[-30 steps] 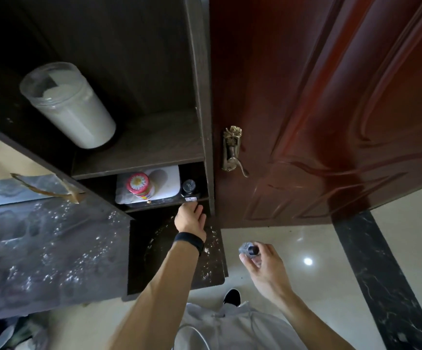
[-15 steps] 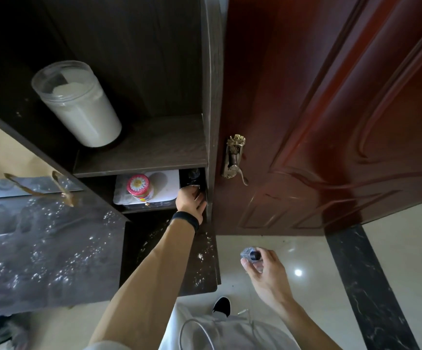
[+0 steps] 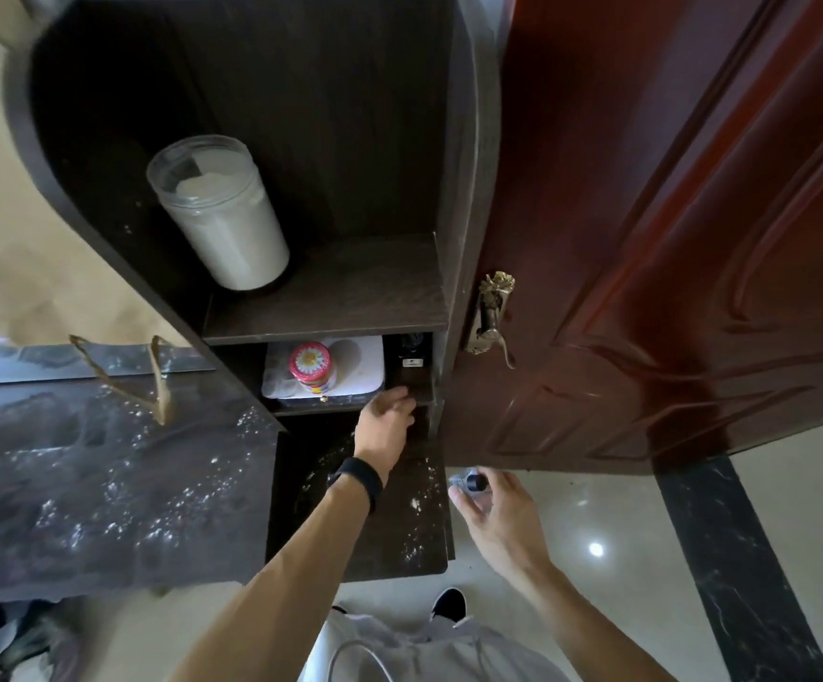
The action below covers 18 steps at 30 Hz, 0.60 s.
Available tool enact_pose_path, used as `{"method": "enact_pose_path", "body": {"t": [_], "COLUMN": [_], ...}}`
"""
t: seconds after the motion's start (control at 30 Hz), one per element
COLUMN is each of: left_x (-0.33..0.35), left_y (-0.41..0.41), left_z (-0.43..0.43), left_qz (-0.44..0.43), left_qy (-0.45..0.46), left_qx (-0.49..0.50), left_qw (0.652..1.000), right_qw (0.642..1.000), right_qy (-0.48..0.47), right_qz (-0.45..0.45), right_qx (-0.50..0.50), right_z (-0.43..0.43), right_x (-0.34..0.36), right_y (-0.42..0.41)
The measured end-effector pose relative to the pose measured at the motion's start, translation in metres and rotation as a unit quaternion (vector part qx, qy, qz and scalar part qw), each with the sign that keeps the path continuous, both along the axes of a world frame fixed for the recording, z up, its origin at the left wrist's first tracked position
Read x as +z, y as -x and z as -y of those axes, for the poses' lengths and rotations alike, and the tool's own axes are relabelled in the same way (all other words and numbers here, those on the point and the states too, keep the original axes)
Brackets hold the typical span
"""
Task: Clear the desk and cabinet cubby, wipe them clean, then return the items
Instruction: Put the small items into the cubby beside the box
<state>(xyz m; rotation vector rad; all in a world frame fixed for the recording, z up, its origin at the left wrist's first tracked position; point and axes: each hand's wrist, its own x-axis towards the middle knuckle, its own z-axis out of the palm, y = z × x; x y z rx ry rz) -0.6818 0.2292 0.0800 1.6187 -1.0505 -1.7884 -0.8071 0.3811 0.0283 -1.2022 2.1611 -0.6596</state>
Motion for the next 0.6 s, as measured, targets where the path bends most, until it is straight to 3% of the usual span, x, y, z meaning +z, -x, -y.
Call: {"method": "enact_pose_path", "body": {"t": [0.03, 0.1, 0.2, 0.23, 0.3, 0.43, 0.6], "left_x": [0.003, 0.014, 0.037, 0.046, 0.067, 0.089, 0.079], "left_y": [-0.013, -0.043, -0.085, -0.098, -0.119, -0.141, -0.150], "left_z": [-0.007, -0.019, -0.020, -0.015, -0.002, 0.032, 0.046], "left_qz": [0.076, 0.210, 0.334, 0.353, 0.393, 0.505, 0.515], "left_qy": [0.080, 0.250, 0.516, 0.574, 0.618, 0.579, 0.548], "left_qx": [-0.049, -0.124, -0.161, -0.158, -0.166, -0.224, -0.242], "left_qw": [0.993, 0.937, 0.772, 0.721, 0.660, 0.600, 0.613], "right_qw": [1.000, 0.999, 0.998, 0.997, 0.996, 0.989, 0.978], "right_qy": [0.001, 0.005, 0.000, -0.001, -0.007, -0.061, -0.114], "right_qz": [-0.014, -0.033, -0.066, -0.075, -0.091, -0.124, -0.153], "right_qx": [0.004, 0.002, -0.005, -0.007, -0.020, -0.057, -0.080], "right_z": [0.013, 0.042, 0.085, 0.098, 0.119, 0.149, 0.162], "right_x": [0.002, 0.007, 0.014, 0.016, 0.020, 0.028, 0.028], "right_y": [-0.007, -0.023, -0.045, -0.050, -0.058, -0.070, -0.078]}}
